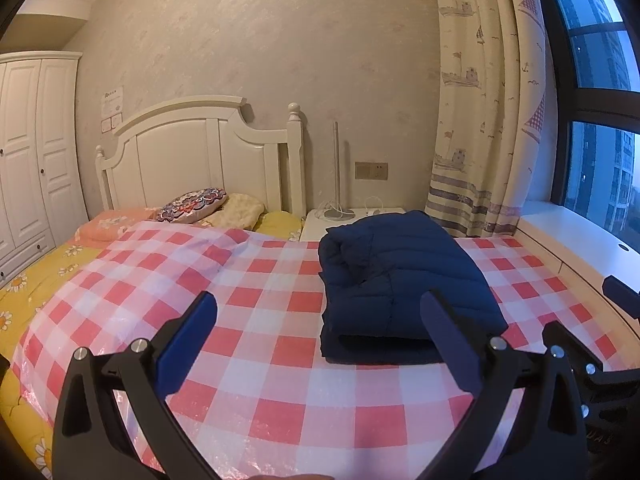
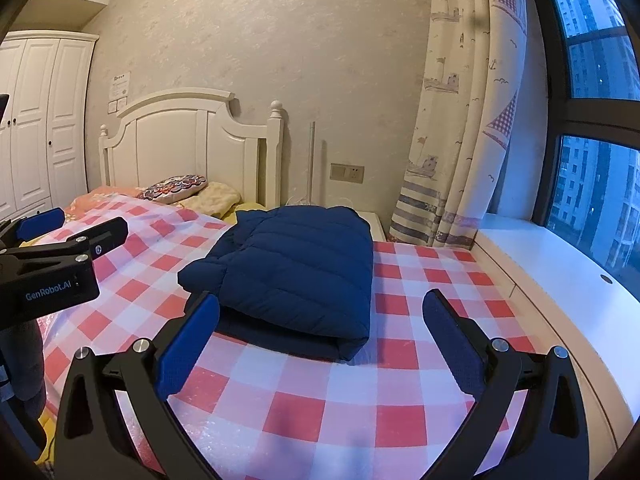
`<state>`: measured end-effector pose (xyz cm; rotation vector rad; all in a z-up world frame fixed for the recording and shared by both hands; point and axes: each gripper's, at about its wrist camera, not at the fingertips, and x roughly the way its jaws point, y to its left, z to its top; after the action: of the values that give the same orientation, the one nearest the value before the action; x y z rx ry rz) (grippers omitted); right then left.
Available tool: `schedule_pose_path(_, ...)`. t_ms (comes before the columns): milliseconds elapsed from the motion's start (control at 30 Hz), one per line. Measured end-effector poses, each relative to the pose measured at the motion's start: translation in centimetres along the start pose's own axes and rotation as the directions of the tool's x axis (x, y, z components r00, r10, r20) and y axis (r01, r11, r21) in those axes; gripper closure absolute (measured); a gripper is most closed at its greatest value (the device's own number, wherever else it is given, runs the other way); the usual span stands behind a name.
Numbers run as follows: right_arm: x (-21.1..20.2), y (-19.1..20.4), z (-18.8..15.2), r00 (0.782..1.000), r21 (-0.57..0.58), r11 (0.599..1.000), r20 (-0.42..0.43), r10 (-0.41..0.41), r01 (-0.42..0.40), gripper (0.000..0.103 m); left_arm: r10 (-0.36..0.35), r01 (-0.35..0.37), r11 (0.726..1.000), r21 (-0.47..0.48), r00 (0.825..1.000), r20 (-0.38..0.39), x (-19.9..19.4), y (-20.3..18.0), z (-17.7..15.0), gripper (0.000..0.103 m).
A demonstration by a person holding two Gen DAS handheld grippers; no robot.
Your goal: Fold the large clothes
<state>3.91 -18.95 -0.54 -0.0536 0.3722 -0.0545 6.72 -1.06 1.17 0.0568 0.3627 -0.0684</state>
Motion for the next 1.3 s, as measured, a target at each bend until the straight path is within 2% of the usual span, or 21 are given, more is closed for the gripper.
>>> schedule_pose_path(1300, -0.4, 0.29, -0.32, 1.0, 0.031, 0.999, 0.023, -0.01, 0.009, 0.005, -0.004, 0.004, 1.0, 0.015, 1.0, -0.017, -0.06, 0.07, -0.66, 0.002)
